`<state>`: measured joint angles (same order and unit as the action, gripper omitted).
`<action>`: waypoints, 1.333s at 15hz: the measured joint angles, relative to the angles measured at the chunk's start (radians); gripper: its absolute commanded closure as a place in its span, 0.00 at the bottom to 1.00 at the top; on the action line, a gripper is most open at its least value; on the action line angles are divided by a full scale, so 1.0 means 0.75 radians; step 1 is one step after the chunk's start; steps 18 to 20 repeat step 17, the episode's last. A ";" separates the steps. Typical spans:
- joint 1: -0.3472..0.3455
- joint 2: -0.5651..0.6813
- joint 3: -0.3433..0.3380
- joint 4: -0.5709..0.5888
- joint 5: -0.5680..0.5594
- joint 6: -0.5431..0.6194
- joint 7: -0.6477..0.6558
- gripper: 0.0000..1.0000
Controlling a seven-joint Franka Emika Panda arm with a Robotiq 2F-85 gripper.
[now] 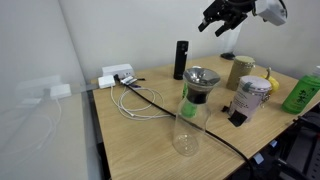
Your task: Get the green bottle that is near the black flask and put it near the black cable.
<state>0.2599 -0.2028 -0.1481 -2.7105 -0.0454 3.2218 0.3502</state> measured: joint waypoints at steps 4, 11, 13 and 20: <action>0.032 -0.006 -0.005 -0.013 0.006 -0.005 0.023 0.00; 0.032 -0.006 -0.008 -0.013 0.007 -0.005 0.023 0.00; 0.032 -0.006 -0.008 -0.013 0.007 -0.005 0.023 0.00; 0.032 -0.006 -0.008 -0.013 0.007 -0.005 0.023 0.00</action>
